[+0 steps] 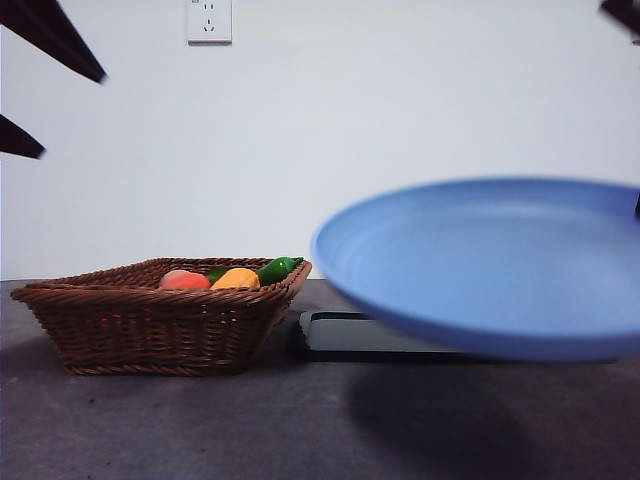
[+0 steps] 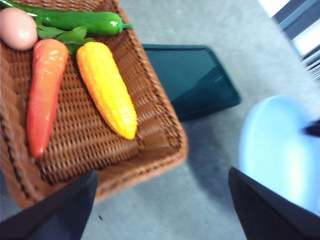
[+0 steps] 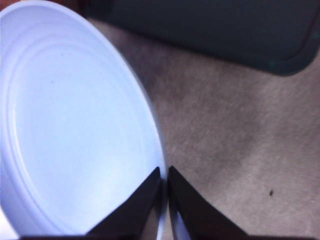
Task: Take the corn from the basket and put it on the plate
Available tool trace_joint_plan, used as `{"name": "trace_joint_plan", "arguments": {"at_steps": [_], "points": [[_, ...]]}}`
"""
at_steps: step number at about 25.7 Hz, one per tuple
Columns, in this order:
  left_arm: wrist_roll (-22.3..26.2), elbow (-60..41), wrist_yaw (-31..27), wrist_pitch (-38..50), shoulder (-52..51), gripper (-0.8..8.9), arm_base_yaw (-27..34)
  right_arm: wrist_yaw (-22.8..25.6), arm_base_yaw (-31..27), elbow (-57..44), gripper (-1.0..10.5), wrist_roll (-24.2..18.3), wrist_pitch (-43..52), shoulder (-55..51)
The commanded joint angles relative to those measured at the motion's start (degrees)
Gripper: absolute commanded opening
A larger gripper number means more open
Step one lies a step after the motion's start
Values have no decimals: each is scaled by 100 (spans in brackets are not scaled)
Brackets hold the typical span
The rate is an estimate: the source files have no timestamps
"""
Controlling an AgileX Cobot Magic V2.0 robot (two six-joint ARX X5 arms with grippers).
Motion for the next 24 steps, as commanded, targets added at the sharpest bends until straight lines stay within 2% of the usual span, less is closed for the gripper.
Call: {"name": "trace_joint_plan", "arguments": {"at_steps": [1, 8, 16, 20, 24], "points": [[-26, 343, -426, 181, 503, 427, -251, -24, -98, 63, 2, 216, -2, -295], [-24, 1272, -1143, 122, 1982, 426, -726, -22, -216, 63, 2, 380, -15, -767], [98, 2940, -2297, -343, 4253, 426, -1335, -31, -216, 63, 2, 435, -17, -896], [151, 3394, -2437, -466, 4996, 426, -1447, -28, -216, 63, 2, 433, -13, -896], [149, 3438, -2444, -334, 5394, 426, -1504, -22, -216, 63, 2, 431, -11, -896]]}}
